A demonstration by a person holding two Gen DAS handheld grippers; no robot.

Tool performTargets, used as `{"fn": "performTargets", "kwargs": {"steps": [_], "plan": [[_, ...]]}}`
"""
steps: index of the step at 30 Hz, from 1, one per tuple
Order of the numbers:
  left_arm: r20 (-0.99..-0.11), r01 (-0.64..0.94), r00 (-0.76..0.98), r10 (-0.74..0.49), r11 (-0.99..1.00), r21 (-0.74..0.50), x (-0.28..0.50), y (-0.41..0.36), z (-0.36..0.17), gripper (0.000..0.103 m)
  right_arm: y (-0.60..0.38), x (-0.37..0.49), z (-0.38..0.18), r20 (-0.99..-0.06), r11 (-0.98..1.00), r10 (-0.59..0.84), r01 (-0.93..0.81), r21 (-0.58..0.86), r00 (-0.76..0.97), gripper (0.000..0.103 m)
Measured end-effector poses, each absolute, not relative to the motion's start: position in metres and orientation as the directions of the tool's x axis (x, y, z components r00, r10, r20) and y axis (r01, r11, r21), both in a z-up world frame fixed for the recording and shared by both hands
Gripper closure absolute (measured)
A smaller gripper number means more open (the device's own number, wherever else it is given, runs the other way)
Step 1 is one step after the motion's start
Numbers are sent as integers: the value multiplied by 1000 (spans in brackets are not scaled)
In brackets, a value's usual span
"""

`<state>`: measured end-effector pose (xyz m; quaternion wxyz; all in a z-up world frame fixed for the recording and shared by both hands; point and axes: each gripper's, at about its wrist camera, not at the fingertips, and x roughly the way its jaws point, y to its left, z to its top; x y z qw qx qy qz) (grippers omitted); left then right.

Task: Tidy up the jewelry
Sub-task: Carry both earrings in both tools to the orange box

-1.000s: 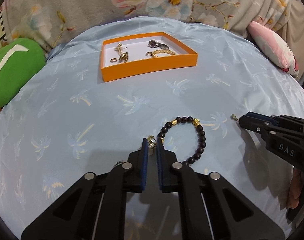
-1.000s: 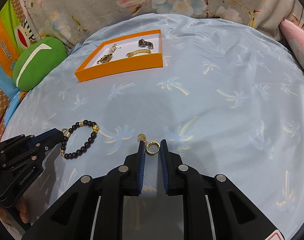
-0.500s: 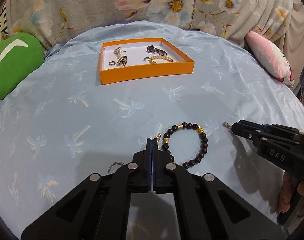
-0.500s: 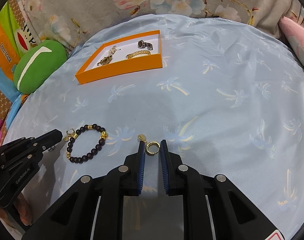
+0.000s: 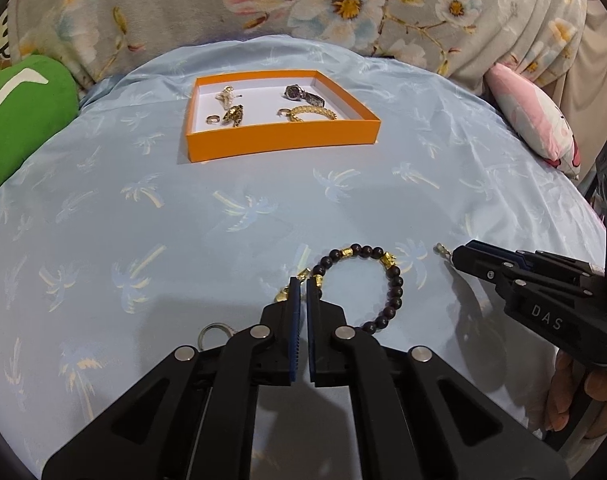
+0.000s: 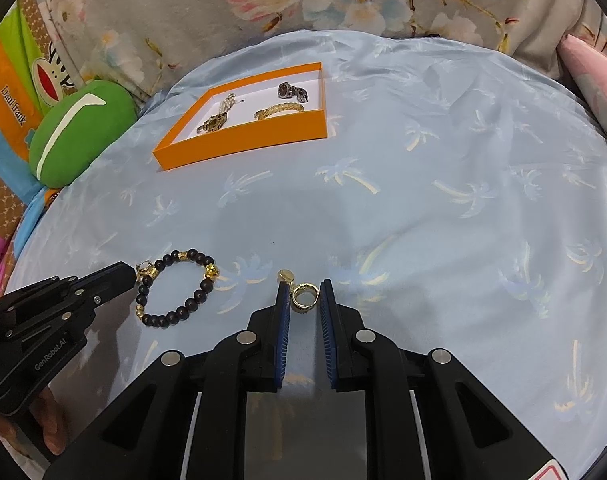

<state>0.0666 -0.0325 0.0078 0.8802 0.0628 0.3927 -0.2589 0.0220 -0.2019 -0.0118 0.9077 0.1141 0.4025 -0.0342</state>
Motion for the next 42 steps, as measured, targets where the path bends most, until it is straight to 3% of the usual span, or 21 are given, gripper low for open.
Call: {"fn": "performTargets", "kwargs": {"steps": [2, 4, 6, 12, 15, 22, 31, 42], "plan": [[-721, 514, 556, -413, 853, -93, 66, -34, 8, 101, -202, 22, -12, -740, 972, 30, 154, 180, 672, 88], [-721, 512, 560, -408, 855, -86, 67, -35, 8, 89, -202, 22, -13, -740, 971, 31, 154, 181, 672, 88], [-728, 505, 556, -400, 859, -86, 70, -36, 6, 87, -202, 23, -13, -740, 971, 33, 153, 183, 672, 88], [-728, 499, 563, -392, 863, -79, 74, -38, 5, 88, -202, 23, -13, -740, 971, 35, 152, 183, 671, 88], [-724, 499, 566, -395, 863, -80, 74, -39, 6, 97, -202, 23, -13, -740, 971, 35, 152, 184, 671, 88], [-719, 499, 569, -399, 863, -84, 73, -39, 7, 101, -202, 23, -13, -740, 971, 34, 152, 184, 672, 88], [-669, 440, 603, -435, 881, -176, 74, -15, 28, 101, -198, 22, -7, -724, 974, 27, 146, 176, 689, 88], [-643, 397, 650, -406, 902, -167, 85, -1, 50, 101, -201, 35, 18, -689, 979, 21, 125, 162, 725, 88]]}}
